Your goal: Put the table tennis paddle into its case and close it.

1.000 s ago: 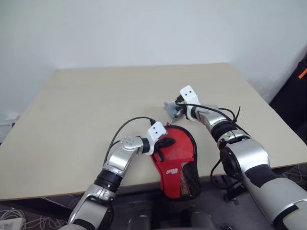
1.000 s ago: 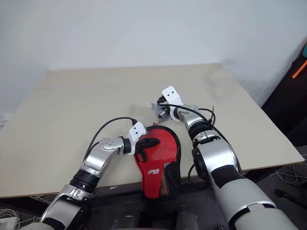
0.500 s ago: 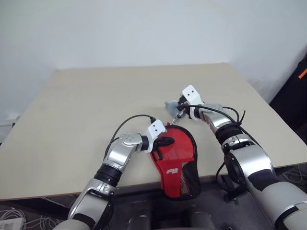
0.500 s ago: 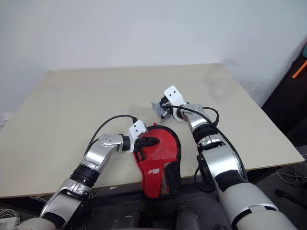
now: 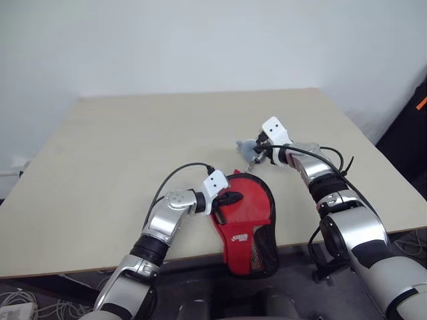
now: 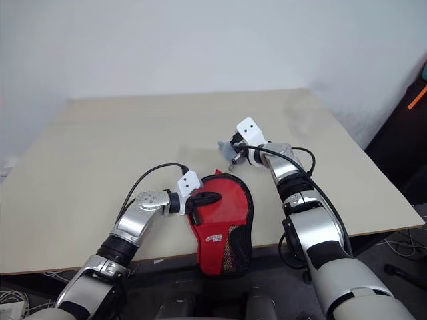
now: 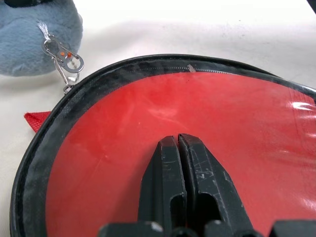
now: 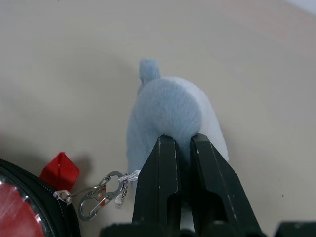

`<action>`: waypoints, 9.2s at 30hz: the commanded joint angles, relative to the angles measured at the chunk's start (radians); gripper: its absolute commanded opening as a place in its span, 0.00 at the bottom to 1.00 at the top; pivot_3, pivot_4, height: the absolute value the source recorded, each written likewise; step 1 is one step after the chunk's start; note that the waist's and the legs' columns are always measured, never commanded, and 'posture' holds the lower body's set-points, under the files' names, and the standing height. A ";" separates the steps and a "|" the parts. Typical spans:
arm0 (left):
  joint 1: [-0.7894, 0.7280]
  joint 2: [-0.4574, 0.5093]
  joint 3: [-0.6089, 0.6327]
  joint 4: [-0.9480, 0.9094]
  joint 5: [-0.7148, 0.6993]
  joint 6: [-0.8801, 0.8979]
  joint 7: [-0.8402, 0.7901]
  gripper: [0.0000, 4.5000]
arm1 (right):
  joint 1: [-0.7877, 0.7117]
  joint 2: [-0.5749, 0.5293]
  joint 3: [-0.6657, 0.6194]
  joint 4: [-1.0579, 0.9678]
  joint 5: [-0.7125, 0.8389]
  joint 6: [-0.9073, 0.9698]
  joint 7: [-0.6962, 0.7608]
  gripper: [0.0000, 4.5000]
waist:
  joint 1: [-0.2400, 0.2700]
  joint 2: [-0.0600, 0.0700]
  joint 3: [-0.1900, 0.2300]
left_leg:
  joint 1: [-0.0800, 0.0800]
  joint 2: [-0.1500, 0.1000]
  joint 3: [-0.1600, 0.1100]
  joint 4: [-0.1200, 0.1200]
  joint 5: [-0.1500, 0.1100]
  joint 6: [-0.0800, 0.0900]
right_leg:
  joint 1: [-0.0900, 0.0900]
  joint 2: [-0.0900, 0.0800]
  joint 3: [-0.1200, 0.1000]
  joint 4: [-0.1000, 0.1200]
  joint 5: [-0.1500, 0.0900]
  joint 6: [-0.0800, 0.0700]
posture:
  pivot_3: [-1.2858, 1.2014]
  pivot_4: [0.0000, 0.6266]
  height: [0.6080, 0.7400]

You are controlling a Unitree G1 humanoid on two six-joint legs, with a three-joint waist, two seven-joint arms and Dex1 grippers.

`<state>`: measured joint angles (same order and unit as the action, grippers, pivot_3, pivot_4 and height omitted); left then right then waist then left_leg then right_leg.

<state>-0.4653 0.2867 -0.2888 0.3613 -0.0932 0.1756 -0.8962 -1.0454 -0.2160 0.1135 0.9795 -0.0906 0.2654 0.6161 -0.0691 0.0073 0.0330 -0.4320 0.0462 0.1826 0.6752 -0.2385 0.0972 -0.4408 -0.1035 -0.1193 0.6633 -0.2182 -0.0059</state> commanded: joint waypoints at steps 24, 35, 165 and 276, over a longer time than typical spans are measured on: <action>0.034 0.009 -0.025 0.080 0.027 0.071 -0.050 0.00 | 0.450 -0.337 -0.044 -0.710 0.067 0.196 0.111 0.00 | 0.021 0.008 -0.006 | 0.001 -0.001 -0.003 0.002 0.000 0.001 | 0.002 -0.003 0.000 -0.001 0.000 0.000 | 0.52 0.00 0.74; 0.012 0.002 -0.038 0.112 0.033 0.060 -0.063 0.00 | 0.715 -0.581 -0.104 -1.067 0.215 0.338 0.292 0.00 | 0.036 0.009 -0.008 | 0.002 -0.001 -0.011 0.007 -0.004 0.007 | 0.007 -0.004 -0.005 -0.004 -0.005 0.003 | 0.52 0.00 0.74; -0.059 -0.043 -0.094 0.181 0.089 0.060 -0.103 0.00 | 0.645 -0.801 0.191 -1.251 0.139 0.274 0.862 0.02 | 0.074 0.010 -0.011 | 0.002 -0.012 -0.028 0.010 -0.015 0.019 | 0.017 -0.019 -0.014 -0.010 -0.011 0.013 | 0.52 0.00 0.74; -0.116 -0.071 -0.120 0.229 0.096 0.009 -0.155 0.00 | 0.501 -0.995 0.179 -0.811 -0.118 -1.133 0.768 0.81 | 0.091 0.009 -0.011 | 0.002 -0.039 -0.037 0.021 -0.030 0.034 | 0.039 -0.051 -0.034 -0.022 -0.015 0.044 | 0.52 0.00 0.74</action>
<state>-0.6133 0.2120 -0.3703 0.5444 -0.0413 0.1525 -1.0431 -0.5063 -1.2128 0.3007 0.1456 -0.2084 -0.6966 1.4203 0.0223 0.0159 0.0218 -0.4297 0.0072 0.1460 0.6960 -0.2684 0.1312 -0.4017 -0.1546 -0.1533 0.6411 -0.2328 0.0376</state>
